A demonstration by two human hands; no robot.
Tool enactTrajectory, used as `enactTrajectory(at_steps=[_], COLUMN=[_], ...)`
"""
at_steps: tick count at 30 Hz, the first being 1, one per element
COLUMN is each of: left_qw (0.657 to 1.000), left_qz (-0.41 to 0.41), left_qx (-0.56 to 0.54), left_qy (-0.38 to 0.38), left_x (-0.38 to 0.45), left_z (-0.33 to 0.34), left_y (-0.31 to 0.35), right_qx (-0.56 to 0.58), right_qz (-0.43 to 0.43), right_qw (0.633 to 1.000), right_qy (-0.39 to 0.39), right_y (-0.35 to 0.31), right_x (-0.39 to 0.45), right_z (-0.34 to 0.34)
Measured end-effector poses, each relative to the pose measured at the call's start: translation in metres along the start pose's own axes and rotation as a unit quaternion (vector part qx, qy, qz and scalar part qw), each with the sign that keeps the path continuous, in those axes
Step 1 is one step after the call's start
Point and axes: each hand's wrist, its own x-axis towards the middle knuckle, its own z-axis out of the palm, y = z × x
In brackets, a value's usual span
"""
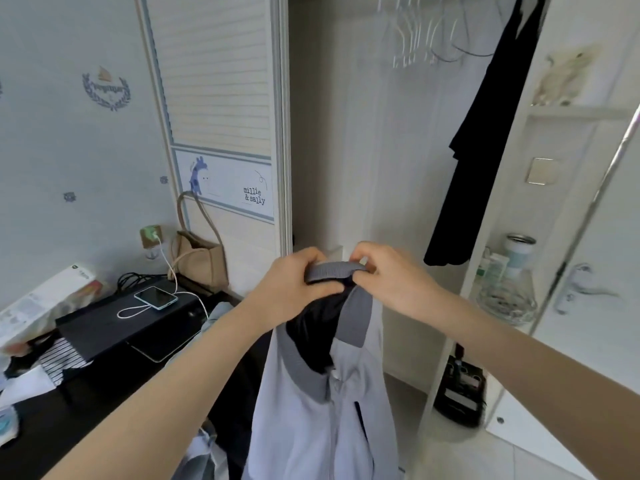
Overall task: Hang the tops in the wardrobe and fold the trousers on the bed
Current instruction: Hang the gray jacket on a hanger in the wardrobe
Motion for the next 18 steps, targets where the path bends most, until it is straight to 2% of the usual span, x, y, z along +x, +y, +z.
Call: enactTrajectory(at_steps=[3,6,10,12,13,15,18], left_qw=[0.994,0.989,0.977,0.972,0.971,0.967,0.93], left_qz=[0.035,0.045,0.09,0.092,0.064,-0.05,-0.181], left_qx=[0.099,0.14,0.185,0.208,0.221,0.235,0.278], left_qy=[0.008,0.011,-0.05,-0.066,-0.069,-0.088,-0.157], left_x=[-0.005,-0.007,-0.004,0.004,0.007,0.017,0.03], left_z=[0.009,0.014,0.02,0.021,0.021,0.022,0.029], left_y=[-0.016,-0.033,-0.054,-0.06,-0.061,-0.065,-0.071], right_qx=[0.033,0.032,0.06,0.036,0.017,0.005,-0.013], right_qz=[-0.007,-0.003,0.011,0.017,0.016,0.02,0.028], right_qw=[0.999,0.998,0.991,0.99,0.991,0.995,0.999], right_qy=[-0.002,-0.048,-0.122,-0.136,-0.133,-0.1,-0.019], right_y=[-0.001,-0.003,-0.001,0.002,0.004,0.013,0.03], right_x=[0.005,0.01,0.008,0.009,0.011,0.018,0.033], right_z=[-0.006,-0.015,-0.024,-0.028,-0.029,-0.031,-0.033])
